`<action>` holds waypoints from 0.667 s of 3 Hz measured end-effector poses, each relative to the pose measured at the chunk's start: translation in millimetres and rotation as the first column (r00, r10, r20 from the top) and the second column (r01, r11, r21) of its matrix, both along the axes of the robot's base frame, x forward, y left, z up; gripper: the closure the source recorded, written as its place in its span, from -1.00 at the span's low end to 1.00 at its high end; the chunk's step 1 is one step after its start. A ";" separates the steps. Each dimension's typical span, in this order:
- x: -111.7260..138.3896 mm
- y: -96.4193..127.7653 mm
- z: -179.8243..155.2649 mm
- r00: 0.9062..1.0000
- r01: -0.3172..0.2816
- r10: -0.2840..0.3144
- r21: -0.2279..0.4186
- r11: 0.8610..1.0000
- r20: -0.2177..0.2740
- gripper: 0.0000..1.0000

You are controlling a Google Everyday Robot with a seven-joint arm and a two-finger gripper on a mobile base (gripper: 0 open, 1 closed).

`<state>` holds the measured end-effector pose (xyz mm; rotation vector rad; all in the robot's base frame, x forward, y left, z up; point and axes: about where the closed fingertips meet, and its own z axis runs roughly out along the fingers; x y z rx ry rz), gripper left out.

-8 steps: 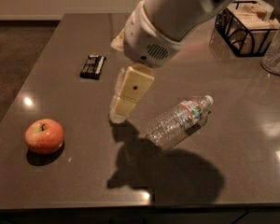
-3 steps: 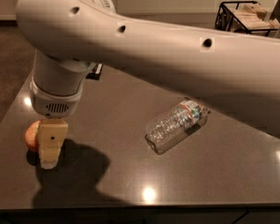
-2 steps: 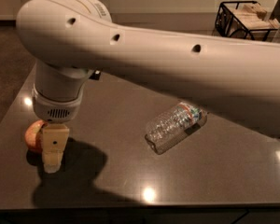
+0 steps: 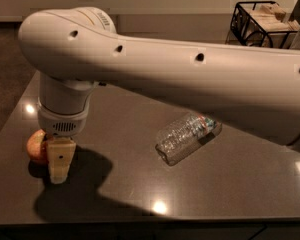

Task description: Pick apple

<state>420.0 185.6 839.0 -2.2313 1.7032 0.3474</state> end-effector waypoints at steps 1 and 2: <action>2.1 -1.5 -1.1 1.000 0.006 -0.006 -0.007 1.000 -0.007 -0.20; 7.3 -4.6 3.1 1.000 0.020 -0.020 -0.004 1.000 -0.011 0.23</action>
Offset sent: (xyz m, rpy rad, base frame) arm 0.0164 -0.0097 0.0089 0.0027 0.0191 -0.0433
